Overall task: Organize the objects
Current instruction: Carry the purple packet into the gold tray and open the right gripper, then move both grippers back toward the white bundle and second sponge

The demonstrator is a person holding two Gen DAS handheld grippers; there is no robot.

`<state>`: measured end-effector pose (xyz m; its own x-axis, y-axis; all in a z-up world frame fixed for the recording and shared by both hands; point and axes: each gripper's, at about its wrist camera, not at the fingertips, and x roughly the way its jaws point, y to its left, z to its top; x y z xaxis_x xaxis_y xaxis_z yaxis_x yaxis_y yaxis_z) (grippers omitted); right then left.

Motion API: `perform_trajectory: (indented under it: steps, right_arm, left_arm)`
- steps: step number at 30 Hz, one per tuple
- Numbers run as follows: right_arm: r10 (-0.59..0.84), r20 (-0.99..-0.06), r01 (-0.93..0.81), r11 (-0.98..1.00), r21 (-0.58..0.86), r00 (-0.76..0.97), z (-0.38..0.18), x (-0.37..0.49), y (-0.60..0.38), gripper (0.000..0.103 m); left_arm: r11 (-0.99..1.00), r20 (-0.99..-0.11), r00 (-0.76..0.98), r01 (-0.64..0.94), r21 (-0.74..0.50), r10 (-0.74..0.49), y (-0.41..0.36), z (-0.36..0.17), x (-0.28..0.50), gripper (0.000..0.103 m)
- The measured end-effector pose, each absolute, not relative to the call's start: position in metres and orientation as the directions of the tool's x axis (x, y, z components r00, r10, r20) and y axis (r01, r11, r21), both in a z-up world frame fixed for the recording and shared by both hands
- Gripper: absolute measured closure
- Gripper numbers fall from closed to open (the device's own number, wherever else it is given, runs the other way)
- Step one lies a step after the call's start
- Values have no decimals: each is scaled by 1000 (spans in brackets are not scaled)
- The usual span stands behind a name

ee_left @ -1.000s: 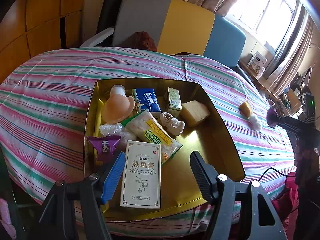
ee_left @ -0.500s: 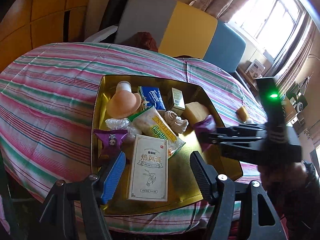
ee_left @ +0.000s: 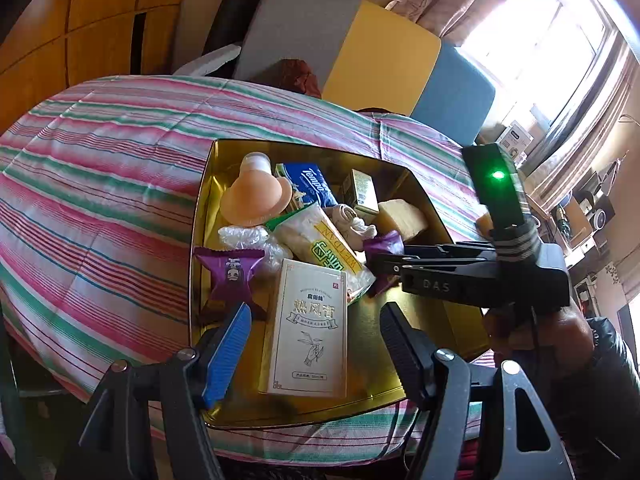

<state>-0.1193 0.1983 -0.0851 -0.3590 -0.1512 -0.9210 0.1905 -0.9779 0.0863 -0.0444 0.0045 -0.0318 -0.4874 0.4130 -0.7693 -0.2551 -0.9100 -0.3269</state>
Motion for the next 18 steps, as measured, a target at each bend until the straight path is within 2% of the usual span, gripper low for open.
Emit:
perform_trajectory:
  steps: [6,13,18]
  right_arm:
    - [-189,-890,157,-978,135,-415,-65,-107,217,47]
    - [-205,-832,102,-979,178,-515,-32,-83,259,42]
    - [-172,-795,41,-982,182,-582,-14,-59,301,34]
  left_arm:
    - [-913,-770,-493,-271,-306,404,10,-26,-42,35]
    - [-918,-770,-511,-306,-252,382,24,-14,-40,35]
    - [-915,-766,-525,-345,-207,371,40,-6,-36,35]
